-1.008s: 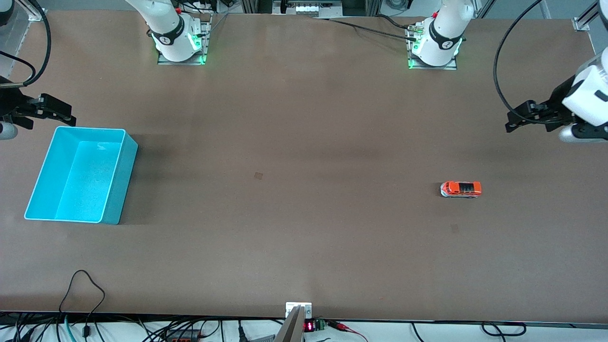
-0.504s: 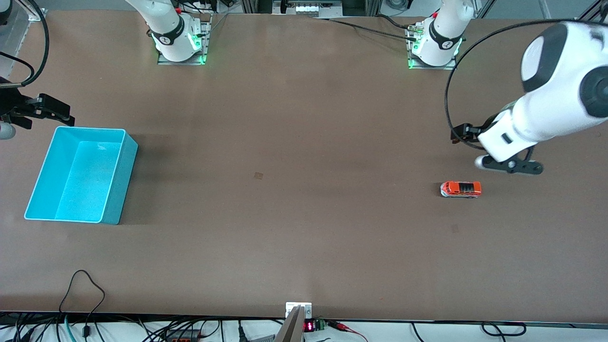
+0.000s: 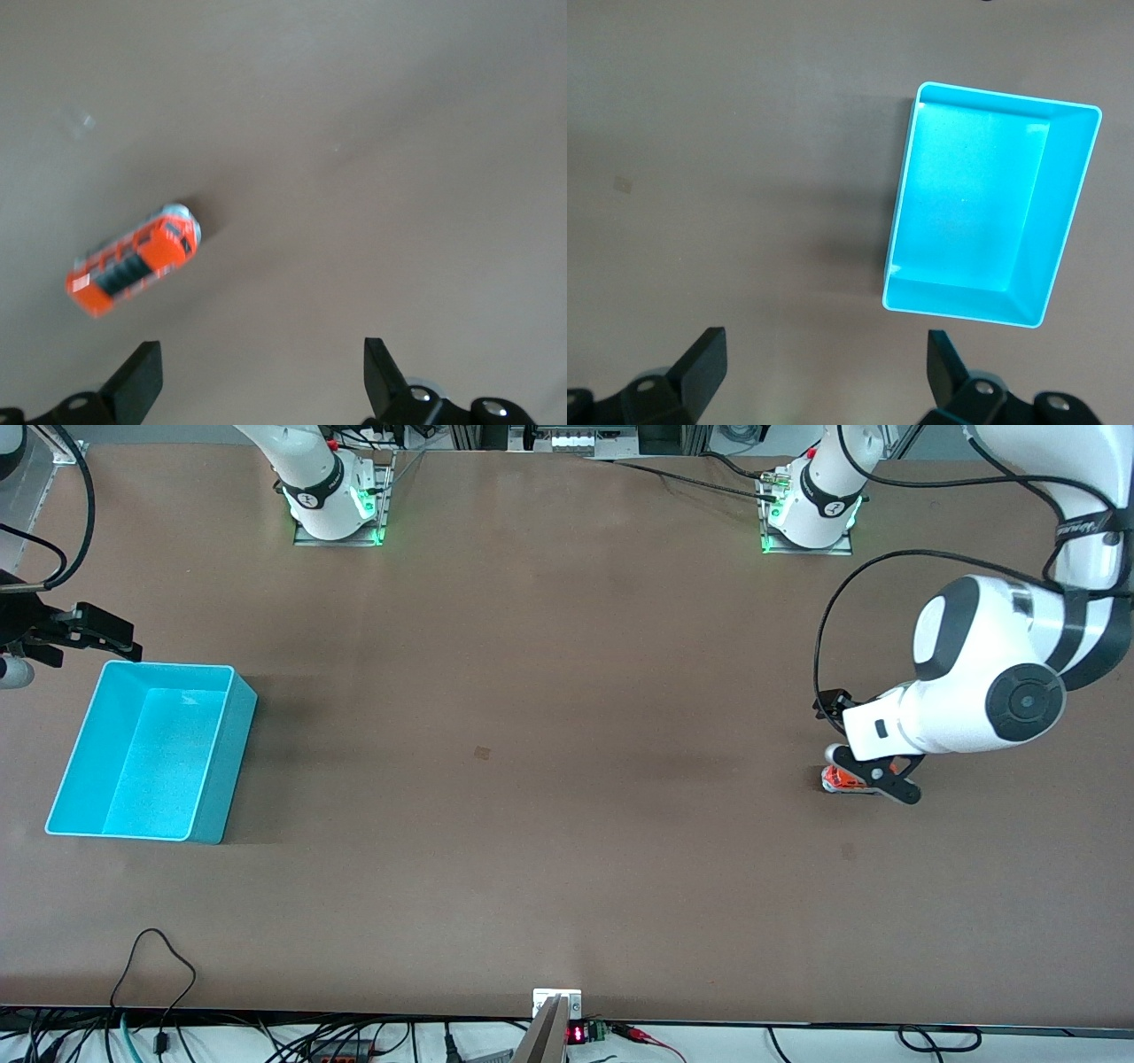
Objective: Wind up bus and store in blue box
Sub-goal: 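Grasp the bus with the left gripper while the right gripper moves over the box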
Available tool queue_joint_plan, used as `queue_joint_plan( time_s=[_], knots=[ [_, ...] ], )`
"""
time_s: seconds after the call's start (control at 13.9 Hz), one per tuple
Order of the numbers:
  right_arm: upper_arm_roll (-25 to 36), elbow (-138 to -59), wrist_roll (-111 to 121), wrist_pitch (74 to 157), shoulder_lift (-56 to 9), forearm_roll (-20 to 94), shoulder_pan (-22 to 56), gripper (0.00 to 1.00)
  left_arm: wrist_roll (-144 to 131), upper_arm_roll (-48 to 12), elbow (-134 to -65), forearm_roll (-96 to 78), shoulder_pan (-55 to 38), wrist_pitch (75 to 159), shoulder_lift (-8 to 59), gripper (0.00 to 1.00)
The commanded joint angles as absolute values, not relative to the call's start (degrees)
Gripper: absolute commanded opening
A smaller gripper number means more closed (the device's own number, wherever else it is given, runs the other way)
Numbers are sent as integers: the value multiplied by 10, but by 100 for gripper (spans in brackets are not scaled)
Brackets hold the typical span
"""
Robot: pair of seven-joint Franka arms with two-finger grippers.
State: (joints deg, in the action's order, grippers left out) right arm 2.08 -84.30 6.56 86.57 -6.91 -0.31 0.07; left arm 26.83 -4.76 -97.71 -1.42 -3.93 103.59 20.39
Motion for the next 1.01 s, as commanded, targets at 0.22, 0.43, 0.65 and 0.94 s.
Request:
queue_joint_plan(
  time_s=[0.22,0.43,0.65,0.94],
  knots=[
    [17,-845,69,851,-83,-1,-3,100,563,-47,-1045,-4,2,1166,236,100],
    [17,-846,67,834,-98,-1,-1,100,668,-47,-1051,-4,31,1209,257,100],
    [17,-847,68,824,-101,-1,-1,100,771,-47,-1067,-4,42,1243,263,100],
    [17,-848,68,804,-107,-1,-7,100,820,-47,-1083,-4,49,1295,272,100]
  ],
)
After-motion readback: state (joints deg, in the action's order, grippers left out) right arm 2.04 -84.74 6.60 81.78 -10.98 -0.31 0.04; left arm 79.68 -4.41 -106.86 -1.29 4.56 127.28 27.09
